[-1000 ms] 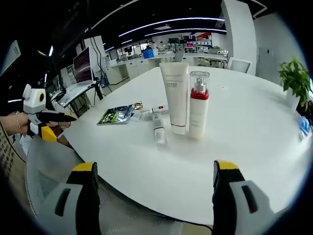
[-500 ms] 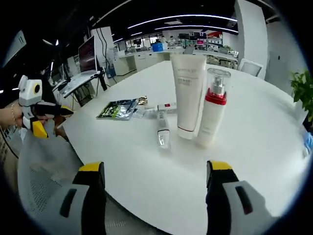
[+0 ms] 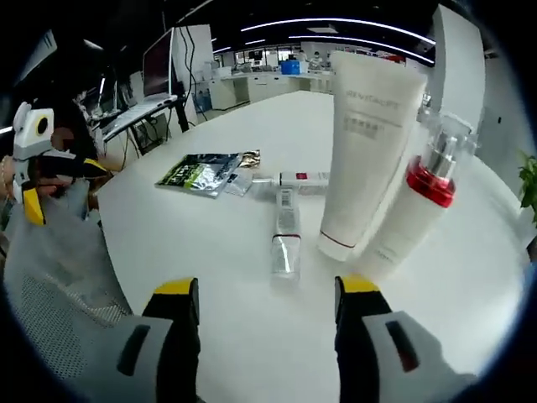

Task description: Arrange the skincare products in the storage area until every visible bottle or jar stands upright without overlapping.

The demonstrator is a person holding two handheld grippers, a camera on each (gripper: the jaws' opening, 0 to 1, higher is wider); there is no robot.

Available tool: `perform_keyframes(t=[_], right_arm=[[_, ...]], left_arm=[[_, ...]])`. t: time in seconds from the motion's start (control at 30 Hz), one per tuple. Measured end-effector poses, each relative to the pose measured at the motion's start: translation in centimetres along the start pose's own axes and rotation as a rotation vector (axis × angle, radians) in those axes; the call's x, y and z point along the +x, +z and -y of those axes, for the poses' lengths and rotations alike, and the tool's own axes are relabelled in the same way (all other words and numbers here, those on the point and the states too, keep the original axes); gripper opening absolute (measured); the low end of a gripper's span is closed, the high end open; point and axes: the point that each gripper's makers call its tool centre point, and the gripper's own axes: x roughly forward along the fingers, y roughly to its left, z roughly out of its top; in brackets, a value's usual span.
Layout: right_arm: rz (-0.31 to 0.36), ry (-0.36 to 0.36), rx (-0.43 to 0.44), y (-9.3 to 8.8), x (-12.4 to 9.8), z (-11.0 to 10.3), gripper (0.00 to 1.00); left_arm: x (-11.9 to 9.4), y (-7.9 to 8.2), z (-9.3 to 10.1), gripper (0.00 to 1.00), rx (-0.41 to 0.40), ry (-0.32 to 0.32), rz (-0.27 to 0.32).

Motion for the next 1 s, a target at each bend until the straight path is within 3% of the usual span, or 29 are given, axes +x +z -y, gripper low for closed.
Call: perform_keyframes(t=[0.43, 0.83, 1.0], right_arm=[[-0.015, -0.06, -0.002, -0.2, 3.2, 1.9, 0.39], [-0.049, -0.06, 0.005, -0.9, 5.0, 1.8, 0.3], [-0.041, -0.082, 0.018, -0.7, 5.1, 2.2, 0.21]], left_arm=[[0.1, -0.2, -0.3, 0.92, -0.013, 0.012, -0.01], [0.1, -0.2, -0.4, 0.91, -0.019, 0.019, -0.011], [0.1, -0.2, -0.5, 0.9, -0.019, 0.022, -0.011]])
